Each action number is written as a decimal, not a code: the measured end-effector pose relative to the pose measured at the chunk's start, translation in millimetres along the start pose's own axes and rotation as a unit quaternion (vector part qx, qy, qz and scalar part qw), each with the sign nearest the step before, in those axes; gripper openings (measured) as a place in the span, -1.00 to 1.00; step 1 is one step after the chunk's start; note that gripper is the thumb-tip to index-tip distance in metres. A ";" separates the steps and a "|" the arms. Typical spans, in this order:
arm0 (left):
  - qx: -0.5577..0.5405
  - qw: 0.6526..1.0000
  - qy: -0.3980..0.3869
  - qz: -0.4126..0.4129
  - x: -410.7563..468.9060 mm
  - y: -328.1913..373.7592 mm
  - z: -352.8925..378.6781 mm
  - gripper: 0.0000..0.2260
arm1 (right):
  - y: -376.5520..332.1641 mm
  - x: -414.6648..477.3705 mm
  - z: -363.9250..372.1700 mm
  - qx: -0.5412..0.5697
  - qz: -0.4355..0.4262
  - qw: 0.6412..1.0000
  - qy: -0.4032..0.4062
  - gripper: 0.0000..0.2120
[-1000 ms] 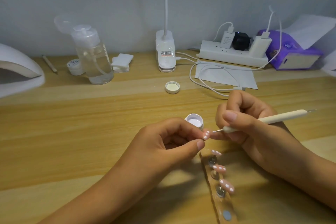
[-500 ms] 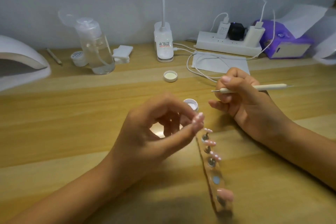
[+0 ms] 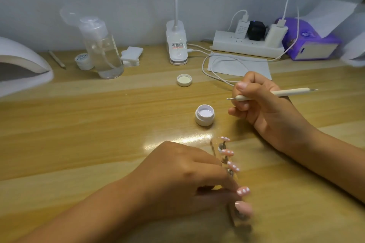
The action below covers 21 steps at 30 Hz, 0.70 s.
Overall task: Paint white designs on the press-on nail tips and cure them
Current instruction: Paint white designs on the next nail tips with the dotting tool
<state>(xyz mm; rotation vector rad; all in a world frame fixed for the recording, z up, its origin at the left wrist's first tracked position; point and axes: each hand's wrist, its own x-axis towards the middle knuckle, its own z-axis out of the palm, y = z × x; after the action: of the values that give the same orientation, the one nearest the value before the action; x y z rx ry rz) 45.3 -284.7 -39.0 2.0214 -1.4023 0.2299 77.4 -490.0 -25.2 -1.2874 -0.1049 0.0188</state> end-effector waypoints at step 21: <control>0.029 0.994 -0.093 0.053 -3.7 6.5 -2.2 -0.86 | 5.9 0.3 -3.0 -0.131 -0.122 0.984 -0.020 -0.85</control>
<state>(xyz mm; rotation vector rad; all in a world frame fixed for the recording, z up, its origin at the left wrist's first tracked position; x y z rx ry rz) 38.5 -281.8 -36.5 2.0621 -1.6370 0.1326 78.2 -491.2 -31.7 -1.5302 -0.3087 -0.1853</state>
